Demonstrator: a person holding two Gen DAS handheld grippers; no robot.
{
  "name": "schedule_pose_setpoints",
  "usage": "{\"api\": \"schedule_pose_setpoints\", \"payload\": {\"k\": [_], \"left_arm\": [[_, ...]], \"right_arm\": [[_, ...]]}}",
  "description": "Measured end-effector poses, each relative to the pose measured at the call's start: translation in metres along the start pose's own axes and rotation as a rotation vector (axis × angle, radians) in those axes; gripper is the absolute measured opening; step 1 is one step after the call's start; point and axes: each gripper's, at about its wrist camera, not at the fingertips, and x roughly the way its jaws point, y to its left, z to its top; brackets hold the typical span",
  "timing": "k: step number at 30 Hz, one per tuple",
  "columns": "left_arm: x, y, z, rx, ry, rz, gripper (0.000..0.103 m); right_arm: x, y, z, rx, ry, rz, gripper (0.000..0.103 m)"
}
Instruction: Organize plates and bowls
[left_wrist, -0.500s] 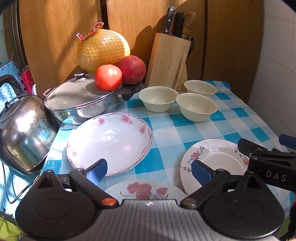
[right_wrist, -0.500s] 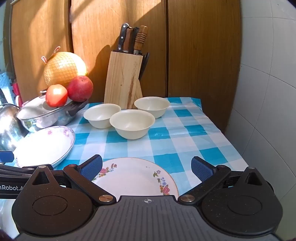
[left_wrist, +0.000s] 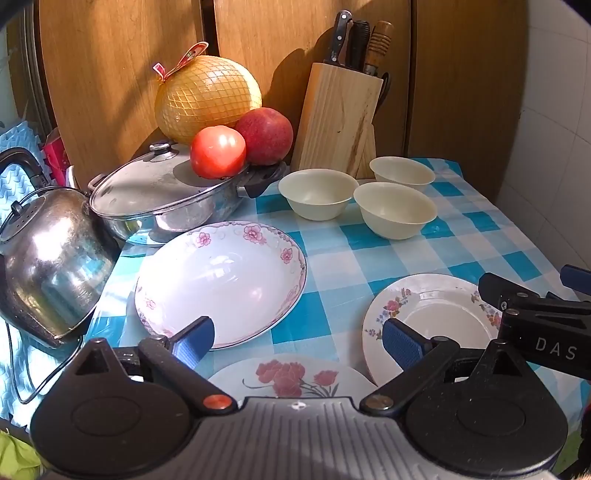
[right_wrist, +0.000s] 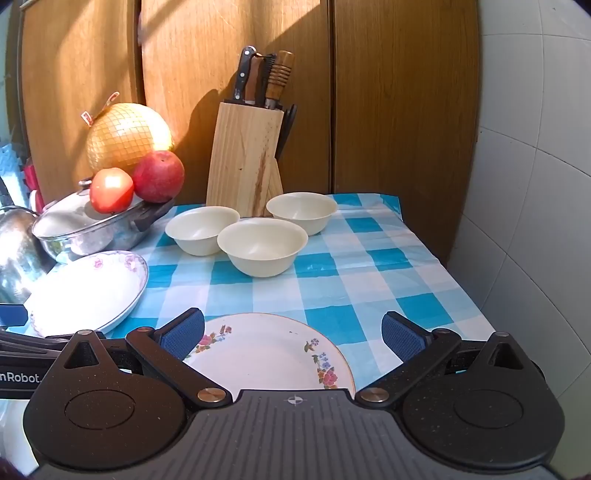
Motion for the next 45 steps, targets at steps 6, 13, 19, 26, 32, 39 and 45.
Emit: {"api": "schedule_pose_setpoints", "payload": {"k": [6,13,19,26,32,39,45], "left_arm": [[-0.002,0.002,-0.001,-0.005,-0.003,0.003,0.093],[-0.007,0.008,-0.002,-0.009,-0.008,0.005,0.093],[-0.012,0.011,-0.005,-0.011,-0.009,0.009,0.093],[-0.017,0.023,-0.015,-0.033,-0.004,0.020,0.093],[-0.022,0.033,-0.022,-0.052,0.004,0.032,0.093],[-0.024,0.043,-0.036,-0.056,0.028,0.049,0.093],[-0.026,0.054,-0.048,-0.065,0.051,0.063,0.093]], "right_arm": [[0.000,-0.001,0.001,0.001,-0.002,0.004,0.103],[-0.002,0.004,0.001,-0.009,-0.006,0.014,0.103],[-0.003,0.009,-0.001,-0.027,-0.002,0.032,0.103],[-0.007,0.018,-0.003,-0.045,-0.003,0.065,0.103],[-0.009,0.024,-0.006,-0.065,0.005,0.090,0.103],[-0.014,0.030,-0.015,-0.076,0.022,0.118,0.103],[-0.019,0.042,-0.025,-0.106,0.048,0.160,0.103]]}}
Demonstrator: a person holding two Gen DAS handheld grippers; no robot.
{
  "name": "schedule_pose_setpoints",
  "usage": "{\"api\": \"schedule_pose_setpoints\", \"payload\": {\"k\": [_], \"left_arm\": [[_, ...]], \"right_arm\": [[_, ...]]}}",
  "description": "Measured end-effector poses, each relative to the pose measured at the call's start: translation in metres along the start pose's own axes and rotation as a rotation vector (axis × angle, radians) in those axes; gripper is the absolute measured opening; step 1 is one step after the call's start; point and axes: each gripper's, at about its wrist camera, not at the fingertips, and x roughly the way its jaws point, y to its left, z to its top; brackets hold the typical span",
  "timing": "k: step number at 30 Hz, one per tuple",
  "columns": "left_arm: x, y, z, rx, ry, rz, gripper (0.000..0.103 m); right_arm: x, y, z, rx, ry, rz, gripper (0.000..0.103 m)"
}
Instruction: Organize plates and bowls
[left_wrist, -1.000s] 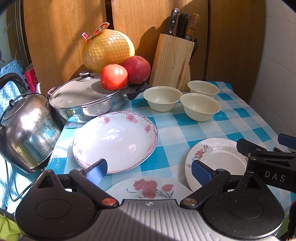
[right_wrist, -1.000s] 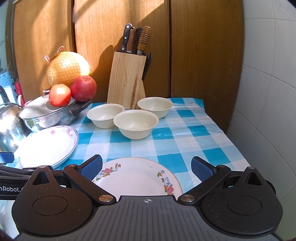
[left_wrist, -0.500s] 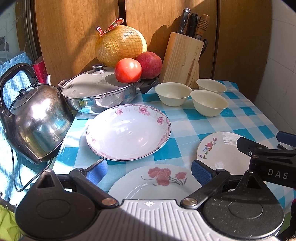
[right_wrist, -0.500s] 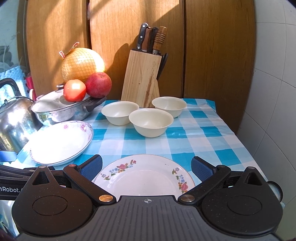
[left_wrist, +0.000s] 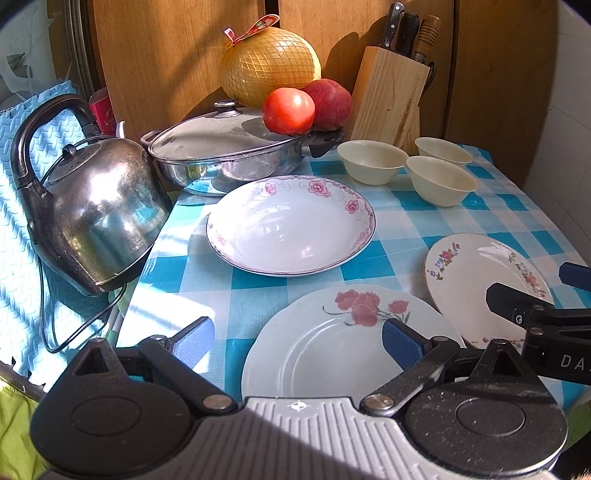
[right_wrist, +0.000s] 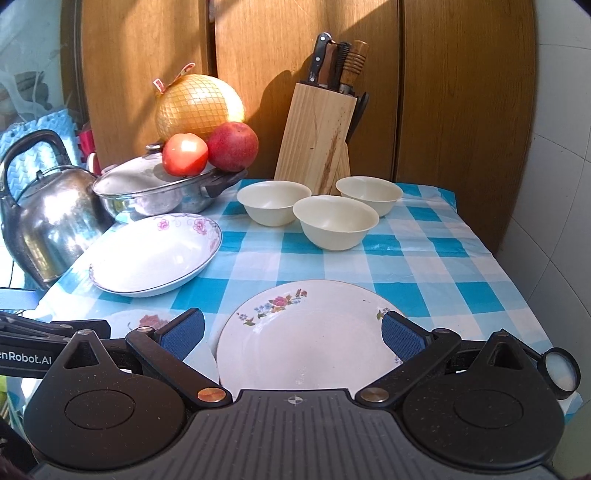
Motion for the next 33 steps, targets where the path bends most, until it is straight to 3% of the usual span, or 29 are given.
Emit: {"api": "schedule_pose_setpoints", "payload": {"k": [18,33], "left_arm": [[0.016,0.016,-0.018,-0.002,0.093,-0.007,0.093],[0.032,0.016,-0.024,-0.004,0.164,-0.041,0.092]], "right_arm": [[-0.008,0.023,-0.030,-0.028,0.108,0.134,0.100],[0.006,0.022,-0.047,0.067,0.251,0.252,0.071]]}}
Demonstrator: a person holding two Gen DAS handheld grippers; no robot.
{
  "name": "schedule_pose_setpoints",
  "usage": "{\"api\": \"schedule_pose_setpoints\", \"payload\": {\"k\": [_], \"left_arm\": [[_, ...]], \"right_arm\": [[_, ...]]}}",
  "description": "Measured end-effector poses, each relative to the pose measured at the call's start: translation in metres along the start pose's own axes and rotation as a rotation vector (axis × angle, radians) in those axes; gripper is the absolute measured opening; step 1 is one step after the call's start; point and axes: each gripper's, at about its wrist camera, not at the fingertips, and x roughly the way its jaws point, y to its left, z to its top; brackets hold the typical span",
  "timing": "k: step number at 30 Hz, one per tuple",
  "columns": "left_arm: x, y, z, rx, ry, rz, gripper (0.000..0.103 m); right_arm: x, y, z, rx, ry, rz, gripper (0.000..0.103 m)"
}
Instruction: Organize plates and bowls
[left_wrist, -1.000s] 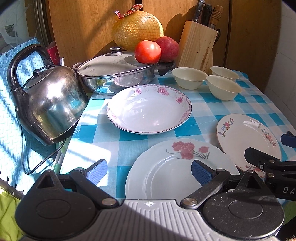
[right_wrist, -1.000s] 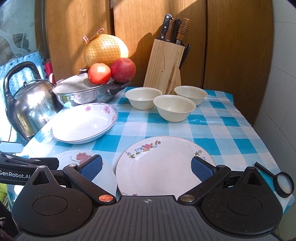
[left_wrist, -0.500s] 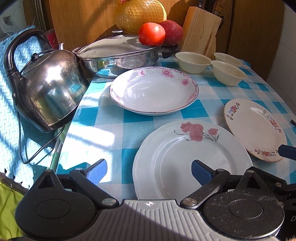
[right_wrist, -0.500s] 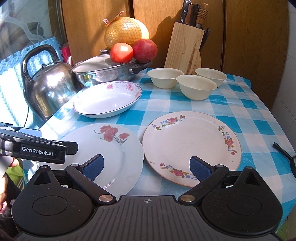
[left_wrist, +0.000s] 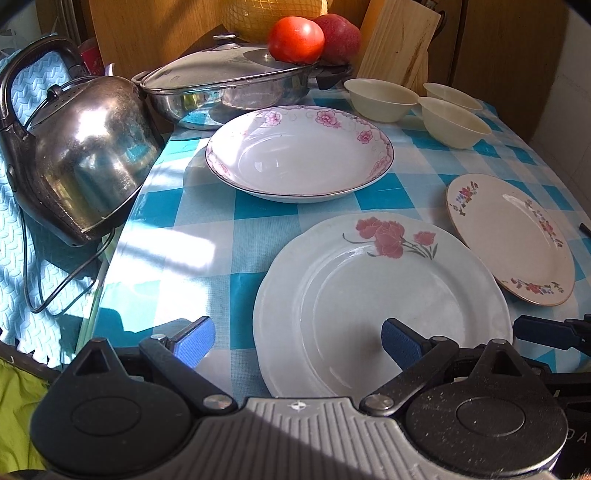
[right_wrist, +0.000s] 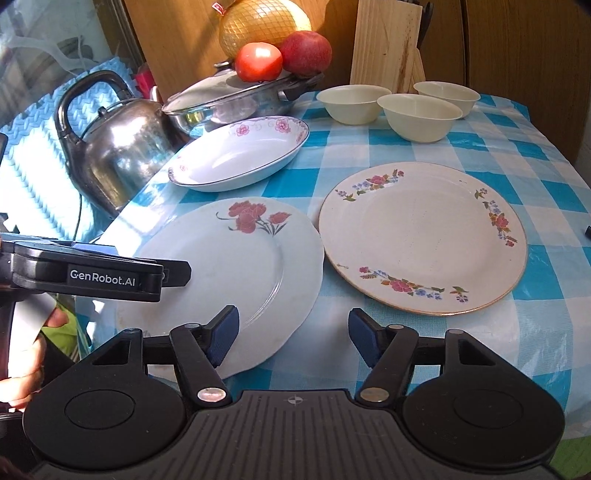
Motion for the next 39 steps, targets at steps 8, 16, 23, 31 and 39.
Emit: {"api": "schedule_pose_setpoints", "payload": {"k": [8,16,23,31,39], "left_arm": [[0.006,-0.001,0.000,-0.006,0.032,-0.056,0.091],[0.009,-0.006,0.000,0.005,0.032,-0.096,0.092],[0.011,-0.007,0.005,0.006,0.043,-0.092,0.092],[0.007,-0.005,0.003,-0.008,0.030,-0.094,0.086],[0.003,-0.002,-0.002,-0.014,0.021,-0.097,0.082]], "right_arm": [[0.004,-0.001,0.003,0.020,-0.002,0.056,0.053],[0.008,-0.005,0.009,0.016,0.000,0.069,0.050],[0.010,-0.006,0.011,0.000,0.008,0.094,0.054],[0.008,-0.010,0.011,-0.006,0.004,0.079,0.040],[0.003,-0.008,0.007,-0.028,-0.010,0.081,0.040]]}}
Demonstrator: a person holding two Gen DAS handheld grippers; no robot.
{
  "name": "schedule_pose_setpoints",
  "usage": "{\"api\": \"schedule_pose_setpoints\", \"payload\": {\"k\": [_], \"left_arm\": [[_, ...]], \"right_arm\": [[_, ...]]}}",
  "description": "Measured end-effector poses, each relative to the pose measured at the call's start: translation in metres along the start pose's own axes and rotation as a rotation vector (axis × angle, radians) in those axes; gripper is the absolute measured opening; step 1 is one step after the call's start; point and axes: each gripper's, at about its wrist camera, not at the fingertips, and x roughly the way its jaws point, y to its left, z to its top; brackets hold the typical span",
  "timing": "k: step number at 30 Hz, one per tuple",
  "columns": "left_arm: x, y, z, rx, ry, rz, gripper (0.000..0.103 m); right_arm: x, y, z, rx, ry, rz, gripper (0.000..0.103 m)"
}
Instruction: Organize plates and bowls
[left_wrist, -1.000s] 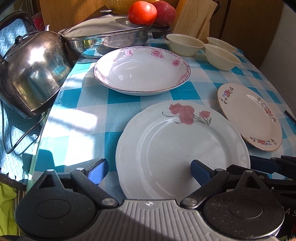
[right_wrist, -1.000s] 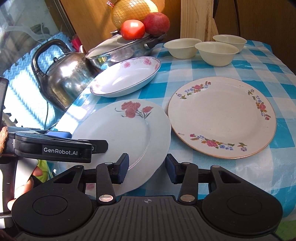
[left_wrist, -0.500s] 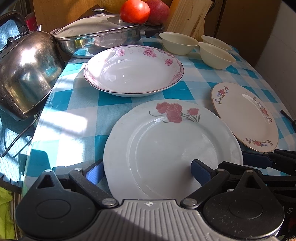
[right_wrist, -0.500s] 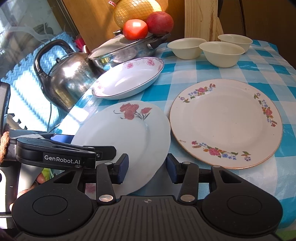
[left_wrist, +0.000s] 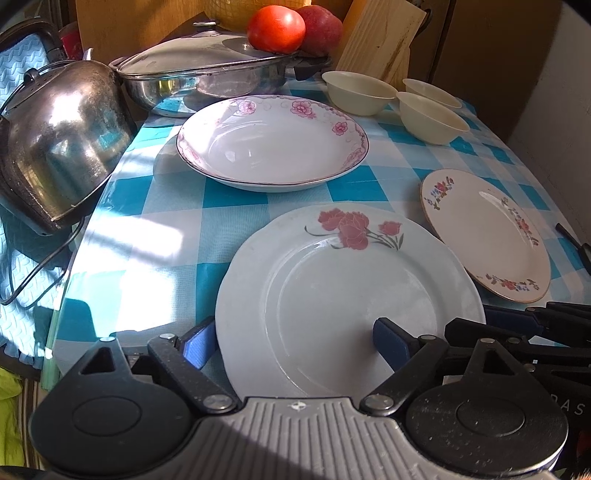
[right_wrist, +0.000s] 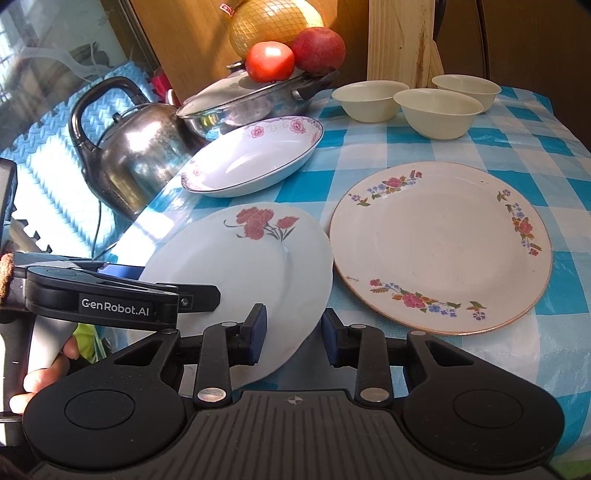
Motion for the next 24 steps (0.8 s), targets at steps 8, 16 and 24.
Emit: {"api": "schedule_pose_setpoints", "payload": {"k": [8,16,24], "left_arm": [[0.006,0.002,0.007,-0.018,-0.001,0.021,0.082],[0.005,0.000,0.005,-0.025,-0.007,0.023,0.081],[0.009,-0.002,0.009,-0.035,-0.004,0.041,0.082]], "right_arm": [[0.009,0.005,0.004,-0.025,0.002,-0.006,0.049],[0.004,0.006,0.000,-0.040,-0.004,-0.015,0.044],[0.012,0.007,0.007,-0.051,-0.014,-0.038,0.046]]}}
